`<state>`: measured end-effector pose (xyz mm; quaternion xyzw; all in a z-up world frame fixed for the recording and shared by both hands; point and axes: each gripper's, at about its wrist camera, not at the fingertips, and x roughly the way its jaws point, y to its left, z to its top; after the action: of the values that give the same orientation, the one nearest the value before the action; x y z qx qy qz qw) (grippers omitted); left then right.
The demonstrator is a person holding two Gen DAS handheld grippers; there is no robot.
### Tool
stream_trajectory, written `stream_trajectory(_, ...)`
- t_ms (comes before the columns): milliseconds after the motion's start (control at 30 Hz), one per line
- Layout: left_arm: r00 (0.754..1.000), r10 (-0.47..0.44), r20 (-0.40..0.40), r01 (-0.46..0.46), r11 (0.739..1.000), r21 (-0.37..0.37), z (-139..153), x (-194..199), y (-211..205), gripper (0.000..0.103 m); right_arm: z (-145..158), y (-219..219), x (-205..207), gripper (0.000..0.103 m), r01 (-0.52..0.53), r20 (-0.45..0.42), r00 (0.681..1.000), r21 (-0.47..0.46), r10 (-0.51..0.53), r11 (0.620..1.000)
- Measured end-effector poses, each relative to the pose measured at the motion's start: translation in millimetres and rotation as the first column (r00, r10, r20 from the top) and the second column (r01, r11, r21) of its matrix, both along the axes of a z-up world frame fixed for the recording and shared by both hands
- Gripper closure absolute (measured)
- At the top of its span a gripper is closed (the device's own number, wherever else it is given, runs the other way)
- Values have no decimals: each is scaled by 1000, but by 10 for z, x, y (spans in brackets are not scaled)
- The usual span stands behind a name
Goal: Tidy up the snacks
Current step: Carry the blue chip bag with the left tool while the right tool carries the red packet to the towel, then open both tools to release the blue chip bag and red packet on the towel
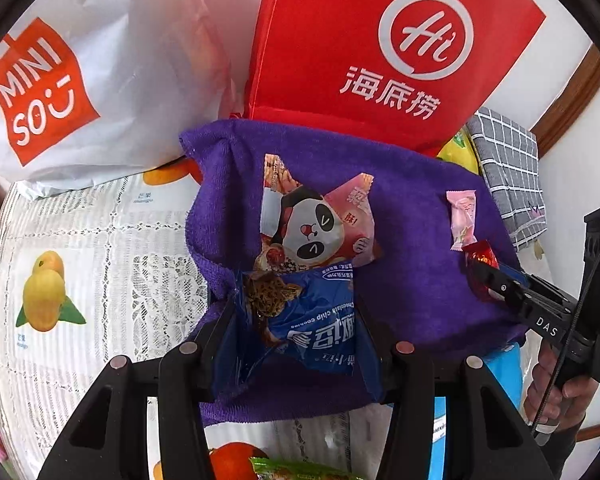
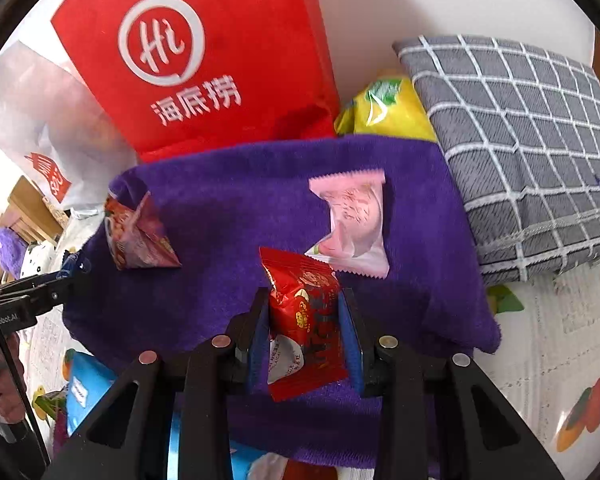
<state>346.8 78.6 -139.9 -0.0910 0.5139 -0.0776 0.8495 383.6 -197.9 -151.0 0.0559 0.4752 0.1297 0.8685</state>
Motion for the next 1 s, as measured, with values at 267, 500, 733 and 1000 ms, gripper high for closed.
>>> stream_trajectory(267,1000,-6,-25,6,1000,-8,-78,69,-29,53,-10,-10,13,69,1,-2,1000,8,-1,1000)
stream_trajectory(500,999,-19,-31,19,1000,-17,-77,75,-64,47,-17,34,40,64,2,-2,1000,-10,-2,1000)
stream_trajectory(733,999,-26,-38,24,998,-65,-16,29,-84,25,107,127,6,40,-3,12,1000,-48,3,999)
stream_trajectory(1000,1000,1,1,-1,999,-32,194,-192,-38,25,405,122,-219,36,25,61,998,-73,-20,997)
